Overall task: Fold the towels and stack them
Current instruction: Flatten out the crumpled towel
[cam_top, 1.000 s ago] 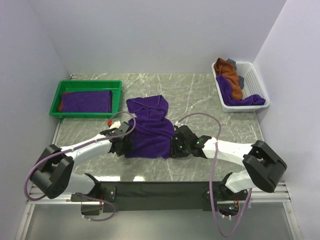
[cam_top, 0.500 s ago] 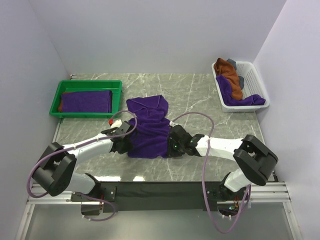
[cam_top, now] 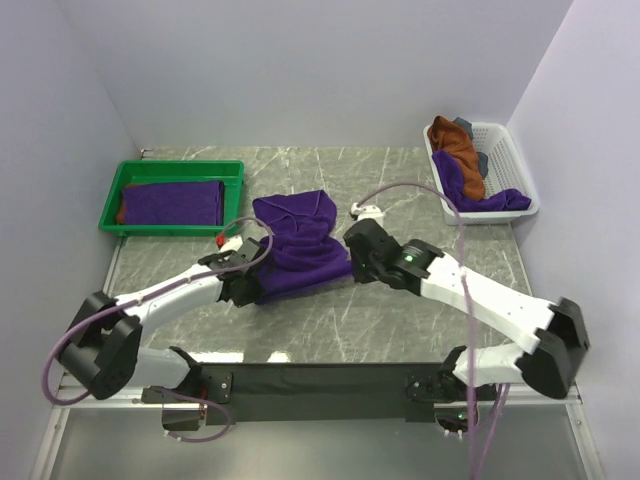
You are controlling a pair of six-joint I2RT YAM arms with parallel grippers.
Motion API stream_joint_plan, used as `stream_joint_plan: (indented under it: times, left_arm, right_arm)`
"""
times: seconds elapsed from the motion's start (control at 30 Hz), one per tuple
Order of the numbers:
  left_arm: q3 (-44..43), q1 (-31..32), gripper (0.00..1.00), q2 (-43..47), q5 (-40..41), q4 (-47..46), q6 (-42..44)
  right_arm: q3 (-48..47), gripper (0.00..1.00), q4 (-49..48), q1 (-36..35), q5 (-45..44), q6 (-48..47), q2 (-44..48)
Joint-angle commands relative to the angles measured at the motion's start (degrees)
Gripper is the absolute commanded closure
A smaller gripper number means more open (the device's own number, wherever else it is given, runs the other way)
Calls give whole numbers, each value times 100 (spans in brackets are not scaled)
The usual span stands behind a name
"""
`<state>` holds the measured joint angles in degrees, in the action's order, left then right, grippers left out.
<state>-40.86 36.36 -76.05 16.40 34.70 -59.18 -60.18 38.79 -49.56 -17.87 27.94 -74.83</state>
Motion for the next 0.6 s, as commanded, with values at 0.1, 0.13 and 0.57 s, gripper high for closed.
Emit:
stream_joint_plan:
  times: [0.1,0.13,0.57]
  left_arm:
    - [165,-6,99,424,-330,336,179]
    - [245,-6,99,442,-514,301,179]
    - [562,108,96,688,-340,581,-68]
  right_arm:
    - [1190,88,975,-388,1174,439,863]
    - [1463,78,799,-396,1424,701,1169]
    - [2556,62,-1459,-388,1374,1512,1261]
